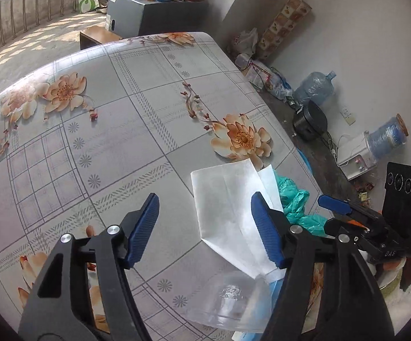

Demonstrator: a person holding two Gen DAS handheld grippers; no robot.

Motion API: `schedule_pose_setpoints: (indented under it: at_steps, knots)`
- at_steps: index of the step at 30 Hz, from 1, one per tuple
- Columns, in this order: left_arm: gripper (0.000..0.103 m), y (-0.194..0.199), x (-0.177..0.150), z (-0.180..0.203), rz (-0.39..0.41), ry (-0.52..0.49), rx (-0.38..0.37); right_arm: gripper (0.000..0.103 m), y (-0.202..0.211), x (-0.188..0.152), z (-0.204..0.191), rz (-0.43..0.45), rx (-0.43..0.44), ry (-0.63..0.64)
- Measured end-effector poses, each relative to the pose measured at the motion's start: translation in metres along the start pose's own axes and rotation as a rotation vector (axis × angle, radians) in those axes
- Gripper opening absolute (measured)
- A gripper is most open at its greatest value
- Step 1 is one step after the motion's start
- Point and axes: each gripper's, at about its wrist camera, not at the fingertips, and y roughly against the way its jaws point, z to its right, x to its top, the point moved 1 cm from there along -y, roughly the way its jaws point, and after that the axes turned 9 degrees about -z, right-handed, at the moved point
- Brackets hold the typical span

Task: Collect trash
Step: 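Grasp the green bag with the right tool while the left grasps the tissue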

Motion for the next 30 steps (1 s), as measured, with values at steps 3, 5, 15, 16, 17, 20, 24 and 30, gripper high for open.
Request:
schedule_pose_setpoints:
  at_steps: [3, 5, 15, 16, 17, 20, 24, 30]
  knots:
    - [0.057, -0.025, 0.015, 0.004, -0.089, -0.031, 0.005, 0.077, -0.006, 0.003, 0.005, -0.020, 0.010, -0.007]
    - [0.052, -0.037, 0.021, 0.008, -0.123, -0.064, 0.035, 0.076, -0.009, 0.004, 0.007, -0.031, 0.022, -0.006]
    - [0.035, -0.059, 0.023, 0.021, -0.193, -0.139, 0.154, 0.071, -0.019, 0.010, 0.008, -0.056, 0.074, 0.011]
    - [0.032, -0.059, 0.023, 0.023, -0.191, -0.147, 0.168, 0.071, -0.020, 0.010, 0.009, -0.058, 0.082, 0.009]
    - [0.026, -0.060, 0.023, 0.024, -0.191, -0.156, 0.179, 0.071, -0.021, 0.011, 0.009, -0.060, 0.091, 0.007]
    - [0.017, -0.061, 0.022, 0.028, -0.194, -0.185, 0.200, 0.071, -0.025, 0.013, 0.010, -0.069, 0.109, 0.004]
    - [0.006, -0.064, 0.022, 0.033, -0.190, -0.211, 0.224, 0.070, -0.030, 0.013, 0.010, -0.087, 0.111, 0.009]
    - [0.000, -0.063, 0.022, 0.028, -0.175, -0.192, 0.206, 0.056, -0.039, 0.010, 0.015, -0.122, 0.127, -0.001]
